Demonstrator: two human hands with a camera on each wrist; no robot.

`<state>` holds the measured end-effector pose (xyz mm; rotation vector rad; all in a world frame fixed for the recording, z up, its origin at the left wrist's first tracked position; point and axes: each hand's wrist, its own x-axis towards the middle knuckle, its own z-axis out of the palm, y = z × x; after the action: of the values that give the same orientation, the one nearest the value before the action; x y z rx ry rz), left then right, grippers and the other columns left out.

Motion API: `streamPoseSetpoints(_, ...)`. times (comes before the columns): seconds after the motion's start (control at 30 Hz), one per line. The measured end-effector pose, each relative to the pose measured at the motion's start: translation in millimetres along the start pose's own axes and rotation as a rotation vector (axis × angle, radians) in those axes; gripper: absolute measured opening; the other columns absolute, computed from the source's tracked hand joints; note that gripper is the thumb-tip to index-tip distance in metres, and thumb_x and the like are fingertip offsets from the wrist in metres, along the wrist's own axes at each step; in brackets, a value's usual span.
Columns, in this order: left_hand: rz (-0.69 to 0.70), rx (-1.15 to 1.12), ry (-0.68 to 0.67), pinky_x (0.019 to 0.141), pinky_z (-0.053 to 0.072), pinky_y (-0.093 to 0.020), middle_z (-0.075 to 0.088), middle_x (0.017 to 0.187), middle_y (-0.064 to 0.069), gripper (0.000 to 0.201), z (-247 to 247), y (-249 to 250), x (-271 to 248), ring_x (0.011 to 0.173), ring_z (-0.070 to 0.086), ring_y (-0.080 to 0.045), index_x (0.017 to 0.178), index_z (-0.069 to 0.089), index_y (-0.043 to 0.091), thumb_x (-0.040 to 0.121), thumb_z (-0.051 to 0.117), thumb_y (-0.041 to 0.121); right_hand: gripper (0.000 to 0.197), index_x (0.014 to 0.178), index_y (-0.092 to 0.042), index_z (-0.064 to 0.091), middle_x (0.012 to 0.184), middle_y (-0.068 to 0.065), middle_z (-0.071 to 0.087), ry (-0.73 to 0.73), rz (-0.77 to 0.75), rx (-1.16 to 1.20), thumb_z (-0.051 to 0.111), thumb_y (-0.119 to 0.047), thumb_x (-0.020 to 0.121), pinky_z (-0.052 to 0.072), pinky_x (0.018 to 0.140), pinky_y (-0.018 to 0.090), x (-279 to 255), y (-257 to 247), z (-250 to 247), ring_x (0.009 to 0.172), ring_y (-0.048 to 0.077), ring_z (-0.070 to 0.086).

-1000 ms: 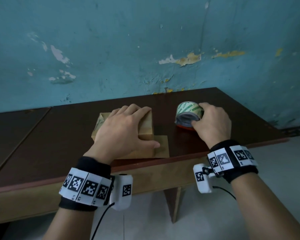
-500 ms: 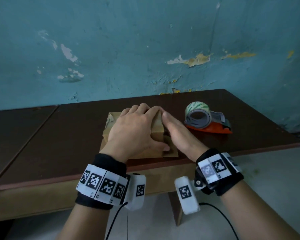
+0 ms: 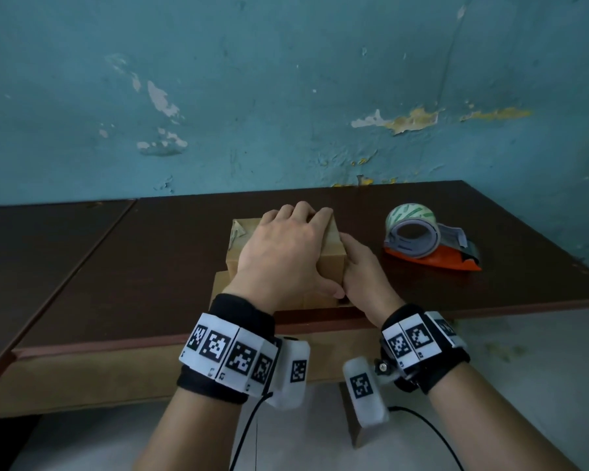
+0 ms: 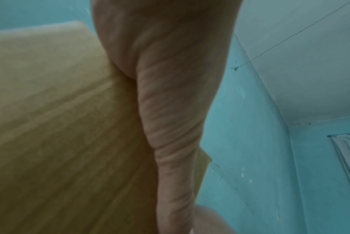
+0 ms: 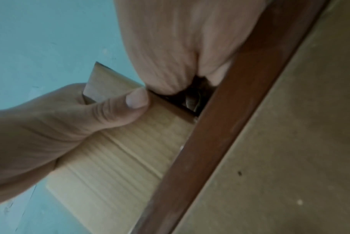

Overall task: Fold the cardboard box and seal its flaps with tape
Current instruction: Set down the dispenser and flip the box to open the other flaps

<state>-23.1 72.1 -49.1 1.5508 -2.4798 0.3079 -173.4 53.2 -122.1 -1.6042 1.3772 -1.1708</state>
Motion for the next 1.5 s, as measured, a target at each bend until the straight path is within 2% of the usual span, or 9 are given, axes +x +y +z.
streamPoseSetpoints(0.17, 0.0, -0.007, 0.014, 0.116, 0.036, -0.043, 0.049, 0.145, -0.002, 0.122, 1.5, 0.1, -0.6, 0.133, 0.048, -0.025, 0.16, 0.028, 0.022, 0.064, 0.074, 0.081, 0.028, 0.114, -0.023, 0.071, 0.099, -0.001, 0.076, -0.001, -0.002, -0.076, 0.053, -0.009, 0.1, 0.061, 0.069, 0.035, 1.2, 4.7, 0.0, 0.091, 0.013, 0.072)
streamPoseSetpoints(0.33, 0.008, -0.014, 0.028, 0.117, 0.036, -0.043, 0.049, 0.145, -0.002, 0.122, 2.3, -0.7, -1.3, 0.134, 0.048, -0.025, 0.16, 0.028, 0.022, 0.064, 0.073, 0.082, 0.036, 0.093, -0.017, 0.073, 0.093, 0.01, 0.075, 0.044, 0.109, 0.156, 0.042, -0.03, 0.105, 0.052, 0.073, 0.043, -0.9, -6.9, -1.2, 0.09, 0.03, 0.07)
streamPoseSetpoints(0.47, 0.013, -0.012, 0.03, 0.117, 0.035, -0.042, 0.049, 0.146, -0.002, 0.122, 3.4, -1.4, -1.0, 0.134, 0.048, -0.025, 0.161, 0.027, 0.022, 0.065, 0.071, 0.083, 0.038, 0.102, -0.013, 0.072, 0.097, 0.014, 0.075, 0.047, 0.048, 0.102, 0.041, -0.034, 0.106, 0.055, 0.081, 0.053, -2.2, -4.3, 0.8, 0.093, 0.031, 0.071)
streamPoseSetpoints(0.57, 0.011, -0.022, 0.045, 0.117, 0.036, -0.043, 0.049, 0.147, -0.002, 0.118, 4.0, -2.4, -1.4, 0.134, 0.048, -0.025, 0.161, 0.028, 0.022, 0.069, 0.063, 0.087, 0.026, 0.106, -0.016, 0.072, 0.097, 0.008, 0.076, 0.034, 0.054, 0.08, 0.047, -0.016, 0.103, 0.058, 0.077, 0.048, 0.0, -0.4, 0.2, 0.093, 0.025, 0.073)
streamPoseSetpoints(0.7, 0.0, -0.054, 0.067, 0.116, 0.035, -0.044, 0.052, 0.146, -0.003, 0.111, 3.3, -1.8, -1.4, 0.134, 0.049, -0.025, 0.16, 0.032, 0.022, 0.074, 0.049, 0.092, 0.029, 0.108, -0.009, 0.07, 0.097, 0.01, 0.076, -0.017, 0.107, 0.226, 0.049, 0.006, 0.095, 0.057, 0.07, 0.029, -2.7, -4.6, -4.7, 0.092, 0.023, 0.073)
streamPoseSetpoints(0.83, -0.008, -0.064, 0.104, 0.112, 0.037, -0.042, 0.057, 0.141, -0.002, 0.11, 2.4, -2.0, -1.9, 0.13, 0.053, -0.024, 0.156, 0.04, 0.023, 0.072, 0.051, 0.094, 0.025, 0.112, -0.002, 0.069, 0.094, 0.013, 0.075, -0.014, 0.126, 0.338, 0.049, 0.001, 0.097, 0.054, 0.062, 0.024, -7.2, -10.5, -12.8, 0.084, 0.02, 0.072)
streamPoseSetpoints(1.0, -0.011, -0.08, 0.141, 0.11, 0.04, -0.042, 0.058, 0.137, -0.001, 0.109, 2.4, -2.4, -4.9, 0.126, 0.055, -0.024, 0.154, 0.043, 0.023, 0.071, 0.053, 0.093, 0.025, 0.109, -0.006, 0.071, 0.092, 0.01, 0.077, 0.06, 0.123, 0.291, 0.051, 0.002, 0.095, 0.056, 0.067, 0.027, -7.9, -10.4, -18.3, 0.088, 0.021, 0.074)
streamPoseSetpoints(1.27, -0.051, -0.149, 0.355, 0.107, 0.041, -0.043, 0.056, 0.129, -0.002, 0.103, -5.5, -14.1, -18.6, 0.12, 0.054, -0.024, 0.151, 0.048, 0.02, 0.07, 0.067, 0.082, 0.02, 0.107, -0.008, 0.07, 0.098, 0.001, 0.079, 0.217, 0.018, 0.303, 0.056, 0.0, 0.095, 0.055, 0.094, 0.032, -6.7, -16.5, -24.5, 0.098, 0.011, 0.073)
streamPoseSetpoints(1.5, -0.137, -0.528, 0.72, 0.104, 0.046, -0.043, 0.052, 0.136, -0.008, 0.101, -11.7, -29.0, -27.1, 0.124, 0.051, -0.021, 0.151, 0.044, 0.01, 0.073, 0.081, 0.064, 0.016, 0.101, -0.016, 0.07, 0.104, 0.003, 0.075, 0.371, -0.087, 0.401, 0.055, -0.01, 0.099, 0.055, 0.094, 0.034, -3.1, -23.8, -32.6, 0.107, 0.016, 0.07)
